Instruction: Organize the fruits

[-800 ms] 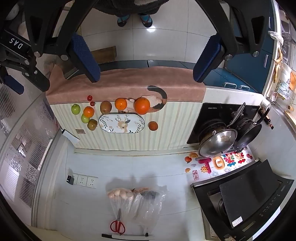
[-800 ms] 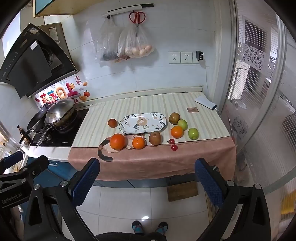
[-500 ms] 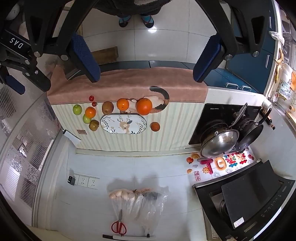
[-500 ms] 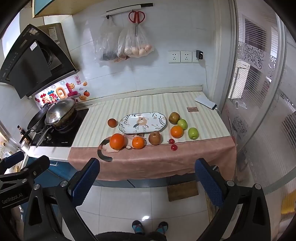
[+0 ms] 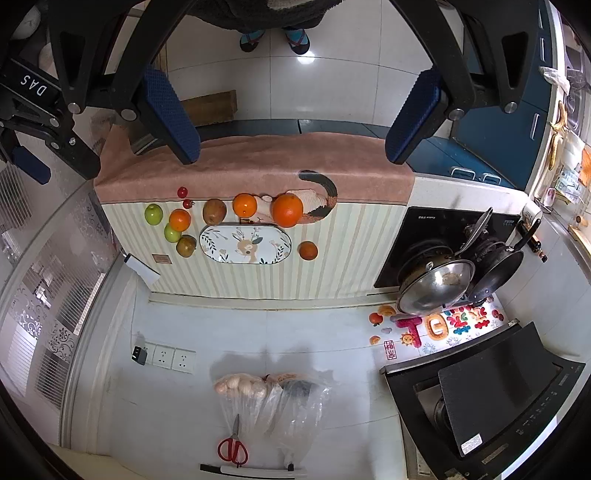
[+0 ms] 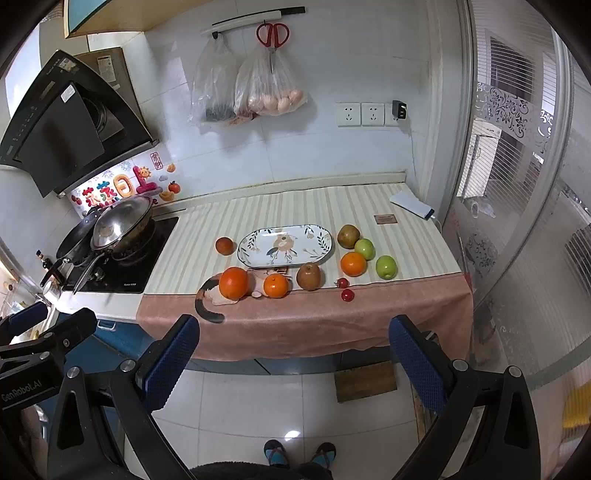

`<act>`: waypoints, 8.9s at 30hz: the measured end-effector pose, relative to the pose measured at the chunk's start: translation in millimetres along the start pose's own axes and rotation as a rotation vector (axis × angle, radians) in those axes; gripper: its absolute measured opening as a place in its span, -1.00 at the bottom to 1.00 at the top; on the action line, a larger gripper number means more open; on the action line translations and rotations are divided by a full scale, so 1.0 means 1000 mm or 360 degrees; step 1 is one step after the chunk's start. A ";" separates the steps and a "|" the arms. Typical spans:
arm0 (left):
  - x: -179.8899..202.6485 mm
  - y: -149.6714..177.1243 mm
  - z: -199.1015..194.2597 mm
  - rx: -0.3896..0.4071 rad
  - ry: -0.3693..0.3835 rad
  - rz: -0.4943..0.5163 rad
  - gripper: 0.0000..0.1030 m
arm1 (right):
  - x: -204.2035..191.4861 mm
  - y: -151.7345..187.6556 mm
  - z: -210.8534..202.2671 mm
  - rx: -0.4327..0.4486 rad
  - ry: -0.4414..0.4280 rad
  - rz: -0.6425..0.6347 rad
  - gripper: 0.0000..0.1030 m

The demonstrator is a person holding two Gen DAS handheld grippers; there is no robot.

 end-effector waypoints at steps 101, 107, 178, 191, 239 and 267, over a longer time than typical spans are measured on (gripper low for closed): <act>-0.001 -0.076 0.431 -0.0971 0.0007 0.0026 0.69 | 0.031 -0.048 0.440 -0.0820 -0.0129 0.0488 1.00; 0.008 -0.061 0.480 -0.1157 0.0011 0.0082 0.69 | 0.037 -0.041 0.494 -0.0973 -0.0167 0.0524 1.00; 0.083 -0.166 0.580 -0.1181 0.0174 -0.0121 0.50 | 0.006 -0.137 0.659 -0.1083 -0.0324 0.0042 0.30; 0.093 -0.168 0.589 -0.1172 0.0154 -0.0081 0.69 | 0.005 -0.148 0.664 -0.1116 -0.0285 0.0082 0.67; 0.054 -0.112 0.393 -0.0851 0.0114 0.0066 0.75 | 0.037 -0.106 0.441 -0.0796 -0.0095 0.0378 0.82; 0.121 -0.007 0.480 -0.1285 0.0134 0.0076 0.54 | 0.261 -0.021 0.515 -0.0779 0.0196 0.1118 0.36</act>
Point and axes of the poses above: each gripper's, at about its wrist camera, not at the fingertips, and z roughly the way its jaws point, x to its right, y to its underside, the point moved 2 cm from there along z, roughly the way its jaws point, and after that the axes turned 2 degrees about -z, right-handed, at the moved point
